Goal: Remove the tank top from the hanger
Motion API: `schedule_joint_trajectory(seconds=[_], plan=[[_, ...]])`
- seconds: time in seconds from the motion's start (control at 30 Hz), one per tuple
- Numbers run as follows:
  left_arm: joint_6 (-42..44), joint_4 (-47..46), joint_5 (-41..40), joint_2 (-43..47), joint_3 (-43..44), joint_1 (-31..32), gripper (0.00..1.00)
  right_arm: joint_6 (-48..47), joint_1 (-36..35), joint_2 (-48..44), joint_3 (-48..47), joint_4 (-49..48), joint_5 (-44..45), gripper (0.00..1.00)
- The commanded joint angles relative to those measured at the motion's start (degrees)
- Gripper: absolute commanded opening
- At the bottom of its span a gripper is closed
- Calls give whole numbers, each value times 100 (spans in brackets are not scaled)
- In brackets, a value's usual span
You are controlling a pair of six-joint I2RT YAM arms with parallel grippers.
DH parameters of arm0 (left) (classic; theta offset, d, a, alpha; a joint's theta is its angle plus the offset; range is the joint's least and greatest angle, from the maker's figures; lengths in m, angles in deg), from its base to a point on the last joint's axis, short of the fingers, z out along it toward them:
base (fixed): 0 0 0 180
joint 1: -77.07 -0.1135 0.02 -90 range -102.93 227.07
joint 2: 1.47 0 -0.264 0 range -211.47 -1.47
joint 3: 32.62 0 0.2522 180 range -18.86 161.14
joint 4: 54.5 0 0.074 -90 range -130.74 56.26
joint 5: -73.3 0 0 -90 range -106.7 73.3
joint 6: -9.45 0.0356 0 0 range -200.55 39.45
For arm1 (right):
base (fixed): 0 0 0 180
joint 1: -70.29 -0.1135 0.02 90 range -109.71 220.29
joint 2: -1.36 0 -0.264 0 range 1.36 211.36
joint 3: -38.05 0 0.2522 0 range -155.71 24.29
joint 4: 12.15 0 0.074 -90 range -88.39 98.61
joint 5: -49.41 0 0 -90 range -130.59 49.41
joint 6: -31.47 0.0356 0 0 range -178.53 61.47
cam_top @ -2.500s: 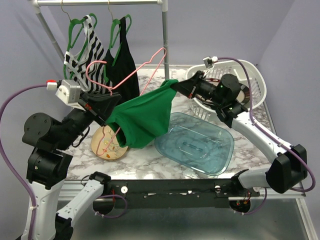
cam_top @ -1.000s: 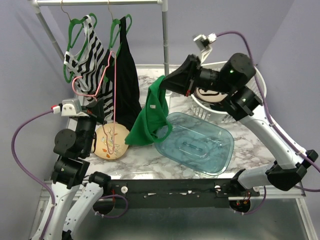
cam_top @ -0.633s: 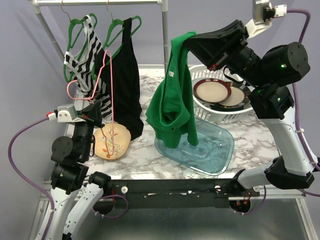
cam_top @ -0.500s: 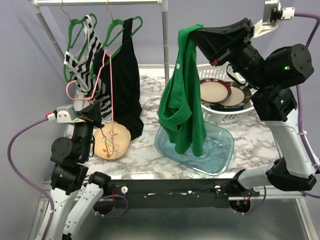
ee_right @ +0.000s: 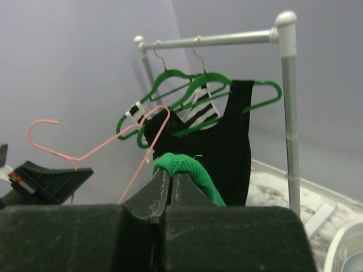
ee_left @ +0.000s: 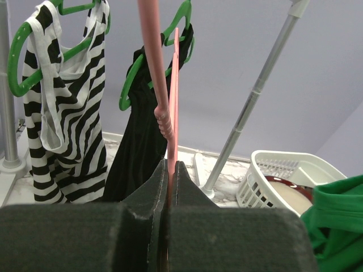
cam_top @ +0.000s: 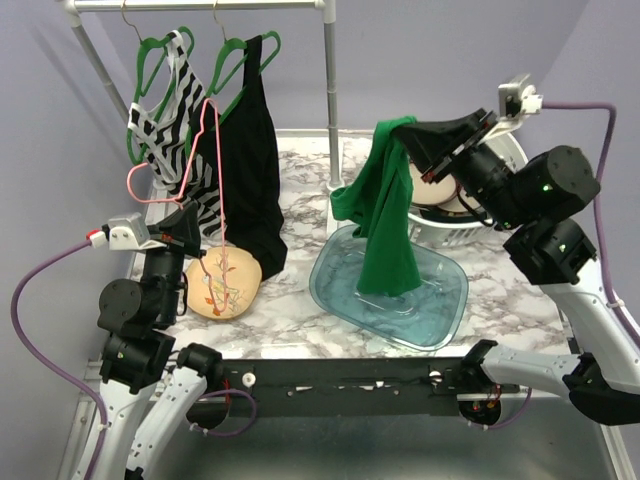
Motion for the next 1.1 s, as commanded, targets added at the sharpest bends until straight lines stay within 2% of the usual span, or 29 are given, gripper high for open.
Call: schedule_joint_trajectory(seconds=[0.0, 0.27, 0.73, 0.93, 1.07], plan=[[-36, -133, -126, 19, -25, 16, 0, 366, -32, -566, 973, -13, -7, 1], [-62, -150, -125, 10, -34, 16, 0, 805, -23, -1146, 1554, 567, -183, 1], [-123, -151, -134, -69, -43, 16, 0, 1597, -32, -1955, 1607, 796, -675, 1], [-132, -19, -38, -157, 54, 16, 0, 1580, -23, -1956, 1880, 822, -316, 1], [-141, -10, -38, -148, 45, 16, 0, 1335, -32, -1692, 2143, 902, 491, 1]])
